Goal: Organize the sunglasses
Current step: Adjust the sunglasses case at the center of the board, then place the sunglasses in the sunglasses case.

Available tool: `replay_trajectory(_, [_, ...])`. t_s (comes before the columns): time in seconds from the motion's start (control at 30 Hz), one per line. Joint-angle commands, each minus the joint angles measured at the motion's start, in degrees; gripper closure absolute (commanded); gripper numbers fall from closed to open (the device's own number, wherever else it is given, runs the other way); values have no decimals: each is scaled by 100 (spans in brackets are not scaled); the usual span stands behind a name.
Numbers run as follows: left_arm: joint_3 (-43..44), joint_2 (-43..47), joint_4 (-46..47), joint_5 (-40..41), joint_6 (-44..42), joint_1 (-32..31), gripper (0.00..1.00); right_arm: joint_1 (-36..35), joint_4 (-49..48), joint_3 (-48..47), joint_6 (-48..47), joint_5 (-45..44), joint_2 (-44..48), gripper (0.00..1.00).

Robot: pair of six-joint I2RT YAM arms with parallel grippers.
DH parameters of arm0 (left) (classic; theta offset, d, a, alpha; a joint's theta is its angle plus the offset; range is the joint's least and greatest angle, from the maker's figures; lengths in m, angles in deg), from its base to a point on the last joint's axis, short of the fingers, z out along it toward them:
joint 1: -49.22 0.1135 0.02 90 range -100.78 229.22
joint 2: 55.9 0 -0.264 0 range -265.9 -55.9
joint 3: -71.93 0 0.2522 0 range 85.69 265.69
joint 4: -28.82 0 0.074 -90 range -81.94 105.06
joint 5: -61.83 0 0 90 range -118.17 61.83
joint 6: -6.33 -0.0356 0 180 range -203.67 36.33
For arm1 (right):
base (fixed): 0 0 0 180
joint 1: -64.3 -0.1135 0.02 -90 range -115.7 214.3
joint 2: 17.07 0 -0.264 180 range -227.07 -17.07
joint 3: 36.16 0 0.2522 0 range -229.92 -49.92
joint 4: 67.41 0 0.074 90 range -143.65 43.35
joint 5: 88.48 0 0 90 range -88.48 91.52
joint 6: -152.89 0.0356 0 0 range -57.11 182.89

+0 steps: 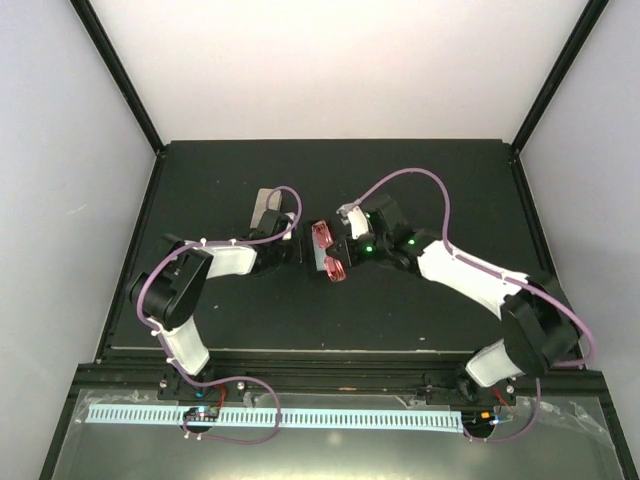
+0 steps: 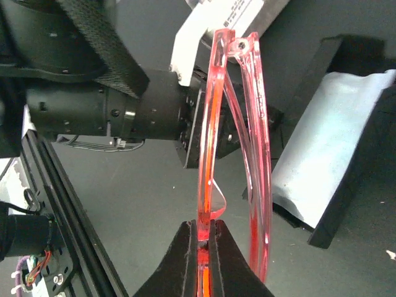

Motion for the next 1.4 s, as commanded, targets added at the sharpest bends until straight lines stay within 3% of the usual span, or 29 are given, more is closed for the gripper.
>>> replay_trajectory(0.0, [238, -112, 161, -461, -249, 12, 83, 6, 360, -642, 294, 164, -509, 99])
replay_trajectory(0.37, [-14, 12, 109, -201, 210, 41, 82, 6, 487, -1623, 1768, -493, -1773, 99])
replay_trajectory(0.93, [-327, 289, 181, -329, 433, 72, 79, 13, 774, -2139, 1692, -1505, -2697, 99])
replay_trajectory(1.37, [-324, 270, 237, -451, 470, 74, 79, 12, 853, -2344, 1623, -1431, -3069, 99])
